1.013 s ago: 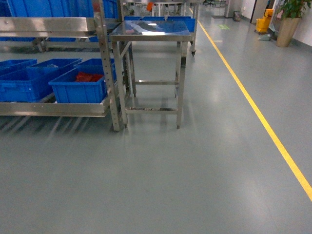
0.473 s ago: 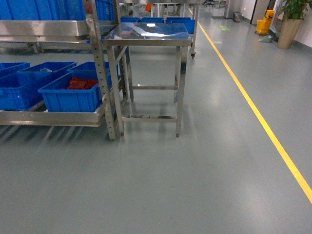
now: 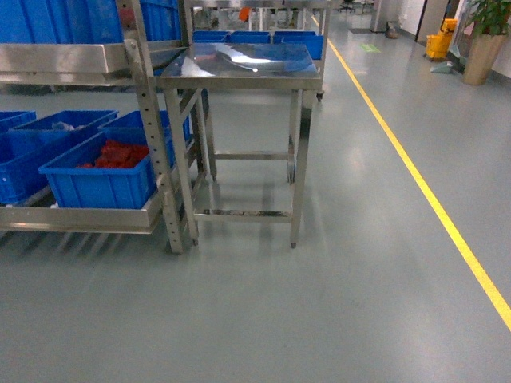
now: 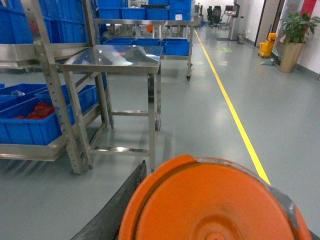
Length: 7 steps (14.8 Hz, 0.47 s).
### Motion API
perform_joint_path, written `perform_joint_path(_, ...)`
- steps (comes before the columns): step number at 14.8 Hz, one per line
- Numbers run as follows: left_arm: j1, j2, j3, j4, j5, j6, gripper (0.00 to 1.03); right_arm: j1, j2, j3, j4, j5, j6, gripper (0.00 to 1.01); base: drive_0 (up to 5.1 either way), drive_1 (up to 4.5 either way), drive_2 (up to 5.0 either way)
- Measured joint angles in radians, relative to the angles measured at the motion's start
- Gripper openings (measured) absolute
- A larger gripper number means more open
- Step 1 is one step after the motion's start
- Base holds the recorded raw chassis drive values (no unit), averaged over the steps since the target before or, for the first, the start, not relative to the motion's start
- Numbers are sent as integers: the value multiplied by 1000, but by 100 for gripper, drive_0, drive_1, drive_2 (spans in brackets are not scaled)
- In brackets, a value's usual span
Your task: Sort blue parts and orange caps into right shelf containers
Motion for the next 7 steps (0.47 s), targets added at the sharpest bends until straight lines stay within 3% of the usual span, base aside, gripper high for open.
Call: perform_joint_path(7, 0, 0, 0, 0, 0, 0, 41, 0, 0, 0, -3, 0, 0, 43, -5, 404, -414)
